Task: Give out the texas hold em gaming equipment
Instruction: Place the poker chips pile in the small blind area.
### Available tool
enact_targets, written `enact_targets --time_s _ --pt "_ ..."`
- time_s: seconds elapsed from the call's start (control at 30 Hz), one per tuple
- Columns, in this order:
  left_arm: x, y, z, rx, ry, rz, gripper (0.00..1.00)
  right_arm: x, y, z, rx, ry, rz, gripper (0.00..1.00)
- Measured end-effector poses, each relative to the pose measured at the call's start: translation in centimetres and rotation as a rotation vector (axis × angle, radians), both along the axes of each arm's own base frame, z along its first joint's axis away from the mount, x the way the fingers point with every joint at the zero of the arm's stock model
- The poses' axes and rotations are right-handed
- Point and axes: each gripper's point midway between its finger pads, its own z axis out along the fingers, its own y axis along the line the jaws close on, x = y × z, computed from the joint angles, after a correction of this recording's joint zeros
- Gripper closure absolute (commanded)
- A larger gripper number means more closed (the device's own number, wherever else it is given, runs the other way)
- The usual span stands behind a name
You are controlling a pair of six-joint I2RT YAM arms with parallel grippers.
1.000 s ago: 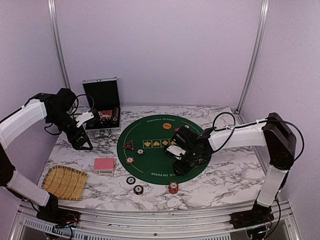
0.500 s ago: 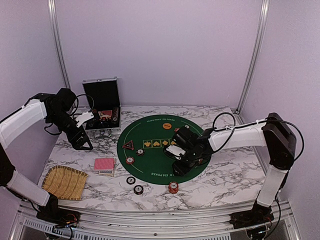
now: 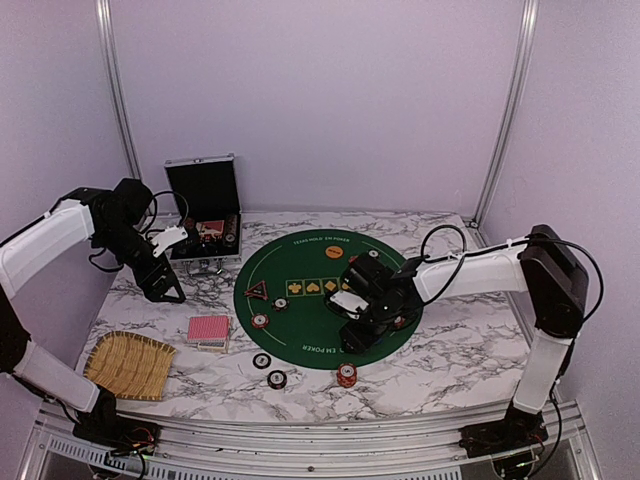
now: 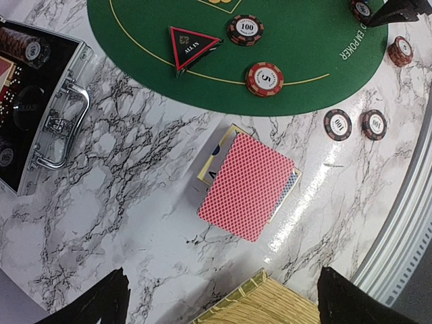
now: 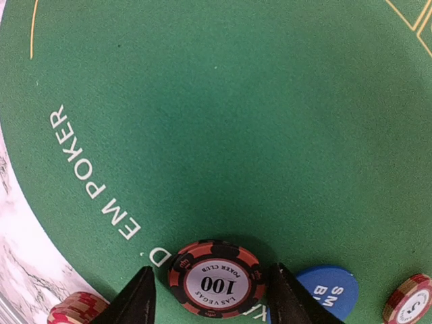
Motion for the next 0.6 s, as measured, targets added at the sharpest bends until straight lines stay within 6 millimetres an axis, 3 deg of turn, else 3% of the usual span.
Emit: enact_targets --time_s 0.1,0.4,0.6 --pt "-0.2 0.0 -0.3 0.002 0.009 -0.002 0.01 0.0 0.0 0.0 0.0 0.0 0.0 0.33" --pt "-0.8 -0.3 -0.8 -0.002 0.026 -0.025 0.01 -0.1 -0.1 0.1 -0.002 0.002 0.0 0.29" --pt "-2.4 -0.8 -2.4 -0.01 0.079 -0.07 0.01 0.4 0.3 1.8 0.019 -0.021 -0.012 0.15"
